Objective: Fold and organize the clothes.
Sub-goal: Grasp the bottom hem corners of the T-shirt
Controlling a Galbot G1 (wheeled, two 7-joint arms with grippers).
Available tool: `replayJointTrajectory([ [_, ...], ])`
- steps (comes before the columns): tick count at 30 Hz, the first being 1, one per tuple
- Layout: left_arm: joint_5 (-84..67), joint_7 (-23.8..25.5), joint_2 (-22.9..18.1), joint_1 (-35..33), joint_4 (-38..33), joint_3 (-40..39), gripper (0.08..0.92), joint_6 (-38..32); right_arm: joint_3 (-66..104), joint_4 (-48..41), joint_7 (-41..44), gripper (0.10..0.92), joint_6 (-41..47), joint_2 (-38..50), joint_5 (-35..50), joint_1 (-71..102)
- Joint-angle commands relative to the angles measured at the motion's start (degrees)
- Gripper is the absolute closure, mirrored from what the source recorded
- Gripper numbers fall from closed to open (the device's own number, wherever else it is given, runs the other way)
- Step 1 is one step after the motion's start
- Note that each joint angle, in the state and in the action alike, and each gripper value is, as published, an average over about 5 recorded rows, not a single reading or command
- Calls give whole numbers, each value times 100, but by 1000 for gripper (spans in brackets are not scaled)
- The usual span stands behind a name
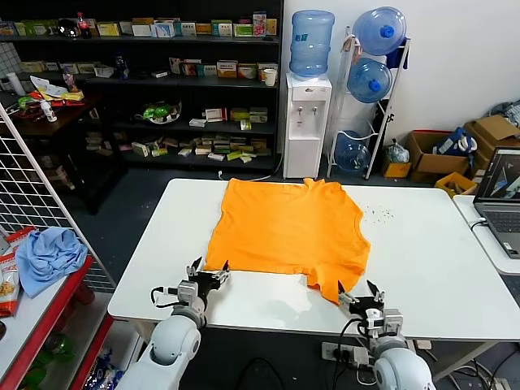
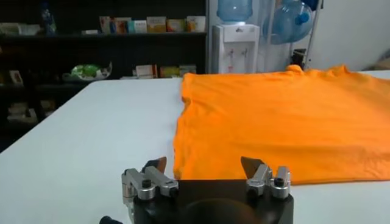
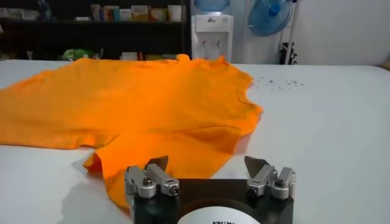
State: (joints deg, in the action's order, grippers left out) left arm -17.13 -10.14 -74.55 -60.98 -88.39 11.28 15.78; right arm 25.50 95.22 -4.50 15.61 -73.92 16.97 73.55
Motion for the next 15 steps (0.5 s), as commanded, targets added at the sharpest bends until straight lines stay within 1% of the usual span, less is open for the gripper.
replayJointTrajectory([
  [1, -167, -53, -33, 215, 249, -64, 213, 249, -56, -85, -108, 310, 104, -71, -38, -184],
  [3, -185, -63, -44, 198, 270, -28, 258, 253, -63, -64, -129, 371, 129, -64, -50, -167],
  [15, -202, -60, -60, -105, 37, 82, 605, 247, -77, 180, -298, 718, 373, -46, -112, 6],
])
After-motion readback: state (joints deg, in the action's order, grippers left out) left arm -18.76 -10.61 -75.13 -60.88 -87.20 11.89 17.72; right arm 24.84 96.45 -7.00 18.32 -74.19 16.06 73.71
